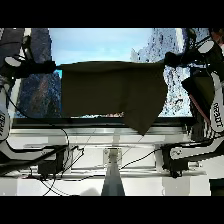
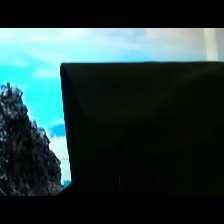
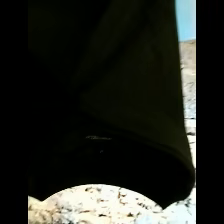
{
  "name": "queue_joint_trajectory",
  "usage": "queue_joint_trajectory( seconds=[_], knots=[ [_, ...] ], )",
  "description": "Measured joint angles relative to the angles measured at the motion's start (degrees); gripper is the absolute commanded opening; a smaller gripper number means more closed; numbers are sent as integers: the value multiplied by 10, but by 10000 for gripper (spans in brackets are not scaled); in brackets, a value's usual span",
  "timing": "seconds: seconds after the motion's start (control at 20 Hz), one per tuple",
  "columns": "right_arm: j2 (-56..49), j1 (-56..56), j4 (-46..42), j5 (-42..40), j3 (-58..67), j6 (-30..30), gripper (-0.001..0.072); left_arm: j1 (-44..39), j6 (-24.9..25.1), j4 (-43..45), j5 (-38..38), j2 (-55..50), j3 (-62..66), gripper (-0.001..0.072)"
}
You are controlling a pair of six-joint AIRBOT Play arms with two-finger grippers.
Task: Fold the clothes and pants, and hang the long-sleeved shirts on hangers.
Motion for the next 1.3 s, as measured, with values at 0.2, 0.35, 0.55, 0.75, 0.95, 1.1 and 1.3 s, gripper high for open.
queue_joint_trajectory(
  seconds=[0.2, 0.35, 0.55, 0.75, 0.95, 1.1, 1.3],
  knots=[
    [-2, 0, -58, 73, -3, 0, 509, -6, -43, 57, -68, -14, 0, 577],
    [-1, -1, -80, 105, -5, 0, 570, -7, -56, 69, -96, -16, 0, 563],
    [18, -7, -125, 140, -18, -7, 550, -1, -59, 90, -130, 11, 0, 360],
    [98, -40, -146, 159, -125, -24, 550, 22, -62, 119, -183, 82, 0, 255],
    [206, -70, -129, 163, -298, -37, 549, 40, -62, 129, -241, 151, 0, 199],
    [255, -77, -71, 129, -425, -42, 550, 45, -66, 129, -276, 176, -6, 119],
    [276, -81, 20, 53, -521, -43, 309, 56, -69, 127, -296, 194, -50, 119]
  ],
)
